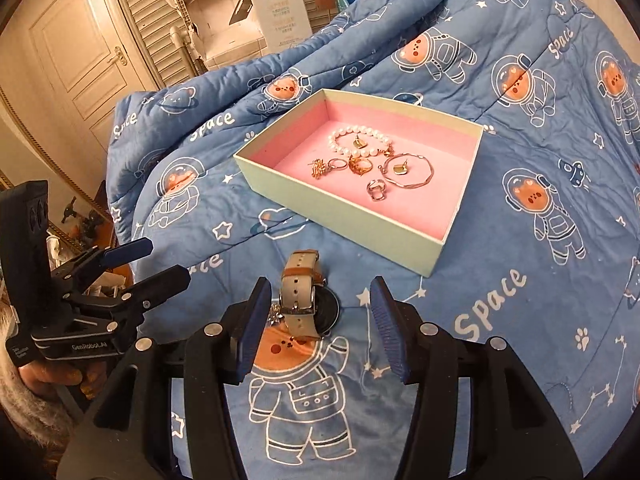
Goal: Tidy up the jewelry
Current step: 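Move both tools back toward the watch and last gold piece, then grasp the last gold earring with the left tool while the right tool grasps the watch strap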
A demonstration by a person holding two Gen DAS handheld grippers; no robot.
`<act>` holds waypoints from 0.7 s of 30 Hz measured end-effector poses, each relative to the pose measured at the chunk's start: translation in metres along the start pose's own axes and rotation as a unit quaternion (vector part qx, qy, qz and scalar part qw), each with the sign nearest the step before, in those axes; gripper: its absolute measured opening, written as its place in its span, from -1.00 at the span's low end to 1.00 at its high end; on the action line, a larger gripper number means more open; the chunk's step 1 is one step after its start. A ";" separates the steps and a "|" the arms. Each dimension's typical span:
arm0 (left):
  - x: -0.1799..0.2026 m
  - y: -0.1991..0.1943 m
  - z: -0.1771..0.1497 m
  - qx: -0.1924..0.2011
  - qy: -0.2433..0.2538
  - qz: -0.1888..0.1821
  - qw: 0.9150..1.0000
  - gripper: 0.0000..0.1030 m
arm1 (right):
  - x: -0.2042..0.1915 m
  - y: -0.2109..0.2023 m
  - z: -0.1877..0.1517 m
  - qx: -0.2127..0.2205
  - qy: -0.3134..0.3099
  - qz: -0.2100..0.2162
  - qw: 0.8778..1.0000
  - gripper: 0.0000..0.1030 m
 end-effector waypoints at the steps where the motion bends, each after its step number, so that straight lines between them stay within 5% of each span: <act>1: 0.003 -0.001 -0.002 0.000 0.008 -0.002 1.000 0.79 | -0.001 0.001 -0.003 -0.002 0.000 -0.001 1.000 0.01; 11: 0.027 0.003 -0.018 -0.008 0.037 -0.016 0.999 0.75 | -0.009 0.013 -0.015 -0.013 -0.022 -0.010 1.000 -0.23; 17: 0.045 0.009 -0.023 -0.017 0.067 -0.031 0.997 0.44 | -0.011 0.016 -0.014 -0.011 -0.034 -0.015 0.999 -0.62; 21: 0.055 0.016 -0.024 -0.026 0.079 -0.048 0.995 0.17 | -0.012 0.014 -0.014 -0.007 -0.037 -0.018 0.999 -0.69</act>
Point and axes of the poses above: each gripper's, at about its wrist camera, not at the fingertips, and y roughly the way its jaws point, x to its right, z to its top, the point moved 3 cm from there along y, roughly the way its jaws point, and after that the axes turned 5 degrees about x, right-handed, at the moved point
